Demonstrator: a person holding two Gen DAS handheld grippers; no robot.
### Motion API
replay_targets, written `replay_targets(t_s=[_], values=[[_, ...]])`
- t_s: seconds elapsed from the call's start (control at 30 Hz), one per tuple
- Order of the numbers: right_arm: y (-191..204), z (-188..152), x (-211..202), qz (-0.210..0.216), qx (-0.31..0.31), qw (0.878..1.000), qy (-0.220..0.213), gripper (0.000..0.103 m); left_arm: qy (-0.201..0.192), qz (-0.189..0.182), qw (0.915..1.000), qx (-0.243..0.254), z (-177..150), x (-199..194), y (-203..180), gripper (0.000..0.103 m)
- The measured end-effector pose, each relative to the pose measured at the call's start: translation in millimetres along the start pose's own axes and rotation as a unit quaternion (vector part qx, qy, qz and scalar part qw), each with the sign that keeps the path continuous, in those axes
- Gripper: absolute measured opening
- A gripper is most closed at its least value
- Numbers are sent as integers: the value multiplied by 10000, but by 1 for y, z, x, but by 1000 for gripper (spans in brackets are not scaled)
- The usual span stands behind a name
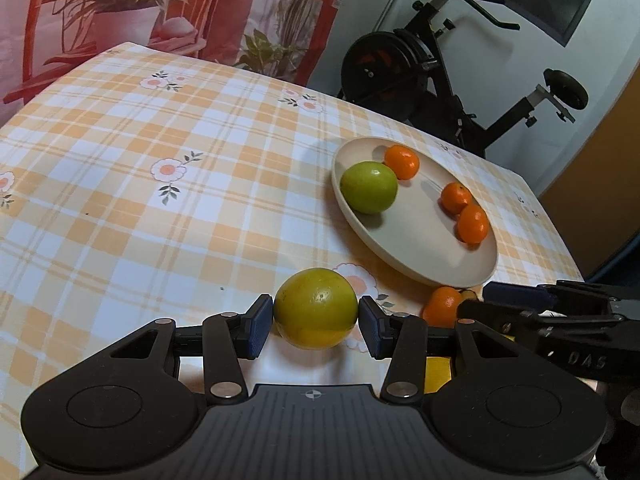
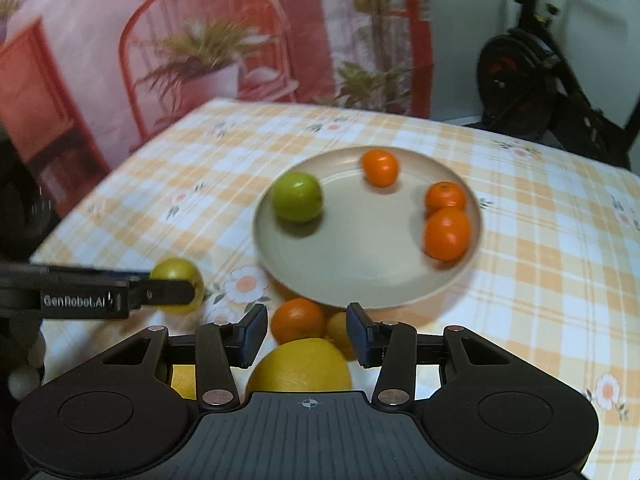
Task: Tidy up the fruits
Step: 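Grasp a tangerine with the right gripper while the left gripper holds the grapefruit, then lower the grapefruit onto the plate with the left gripper while the right gripper lowers the tangerine there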
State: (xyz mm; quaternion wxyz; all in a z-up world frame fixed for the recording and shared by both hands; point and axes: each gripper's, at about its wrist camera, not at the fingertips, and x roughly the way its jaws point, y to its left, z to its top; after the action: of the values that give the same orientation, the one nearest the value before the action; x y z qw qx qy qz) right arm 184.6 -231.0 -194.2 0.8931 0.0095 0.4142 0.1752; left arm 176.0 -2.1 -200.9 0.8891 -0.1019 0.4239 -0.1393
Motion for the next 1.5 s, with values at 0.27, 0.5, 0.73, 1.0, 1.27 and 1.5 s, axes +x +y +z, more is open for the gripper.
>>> replay_targets(t_s=[0.27,0.5,0.73,1.0,1.27,1.5], values=[[27,10,21,-297,-645,9963,474,37,-77,41,9999,-141,1,-4,14,49],[35,9,30,-683,-1030,9891,798,35,-104,-3,9997,-230,2,-4,20,49],[38,7,31,-688,-987,9903,699,31,-112,-35,9997,-222,0,-6,22,49],[32,4,15,-446,-795,9953,322,31,-162,18,9998,-141,-1,-7,18,49],[10,3,-6,-376,-444,9979,-276,31,-320,-61,9995,16,3,-11,9,49],[-13,4,-15,-384,-262,9970,-625,31,-391,-62,9988,305,12,-11,-2,49]])
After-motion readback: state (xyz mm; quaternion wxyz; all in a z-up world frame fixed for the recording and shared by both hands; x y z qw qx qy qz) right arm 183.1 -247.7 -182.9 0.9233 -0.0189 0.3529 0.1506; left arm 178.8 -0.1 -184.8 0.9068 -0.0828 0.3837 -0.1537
